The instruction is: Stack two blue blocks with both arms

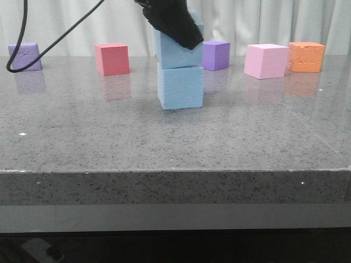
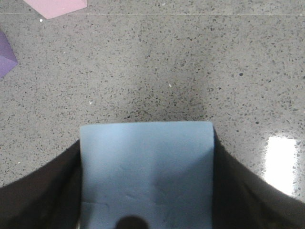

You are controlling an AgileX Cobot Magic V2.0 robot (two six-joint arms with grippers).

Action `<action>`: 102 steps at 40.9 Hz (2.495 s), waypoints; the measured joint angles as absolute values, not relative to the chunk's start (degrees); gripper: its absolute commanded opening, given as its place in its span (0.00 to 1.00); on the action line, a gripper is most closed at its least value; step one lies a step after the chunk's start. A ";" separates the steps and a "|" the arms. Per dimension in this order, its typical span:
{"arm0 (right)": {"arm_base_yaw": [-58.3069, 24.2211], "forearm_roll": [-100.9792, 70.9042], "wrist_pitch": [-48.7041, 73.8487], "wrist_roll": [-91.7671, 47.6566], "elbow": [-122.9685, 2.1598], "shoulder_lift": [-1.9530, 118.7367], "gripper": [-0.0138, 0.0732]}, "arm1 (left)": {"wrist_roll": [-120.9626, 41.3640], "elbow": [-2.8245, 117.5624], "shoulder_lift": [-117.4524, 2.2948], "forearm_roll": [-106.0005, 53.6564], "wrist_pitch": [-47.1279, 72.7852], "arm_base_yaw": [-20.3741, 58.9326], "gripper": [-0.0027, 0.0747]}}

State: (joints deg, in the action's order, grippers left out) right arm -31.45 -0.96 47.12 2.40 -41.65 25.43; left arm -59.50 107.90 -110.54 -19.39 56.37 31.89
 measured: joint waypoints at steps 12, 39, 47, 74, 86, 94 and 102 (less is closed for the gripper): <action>-31.45 -0.96 47.12 2.40 -41.65 25.43 0.85 | -59.50 107.90 -110.54 -19.39 56.24 31.89 0.70; -31.45 -0.96 47.12 2.40 -41.65 25.43 0.85 | -56.57 107.90 -107.69 -18.18 57.17 31.89 0.85; -31.45 -0.96 47.12 2.40 -41.65 25.43 0.85 | -47.52 108.03 -102.20 -13.10 60.66 31.89 0.84; -31.45 -0.96 47.12 2.40 -41.65 25.43 0.85 | -7.70 102.85 -89.49 2.76 72.05 28.58 0.83; -31.45 -0.96 47.12 2.40 -41.65 25.43 0.85 | -5.11 80.84 -72.27 2.54 62.35 28.07 0.83; -31.45 -0.96 47.12 2.40 -41.65 25.43 0.85 | -4.90 66.40 -58.66 2.44 55.56 28.07 0.83; -31.45 -0.96 47.12 2.40 -41.65 25.43 0.85 | -4.90 54.23 -45.17 2.32 50.28 28.07 0.83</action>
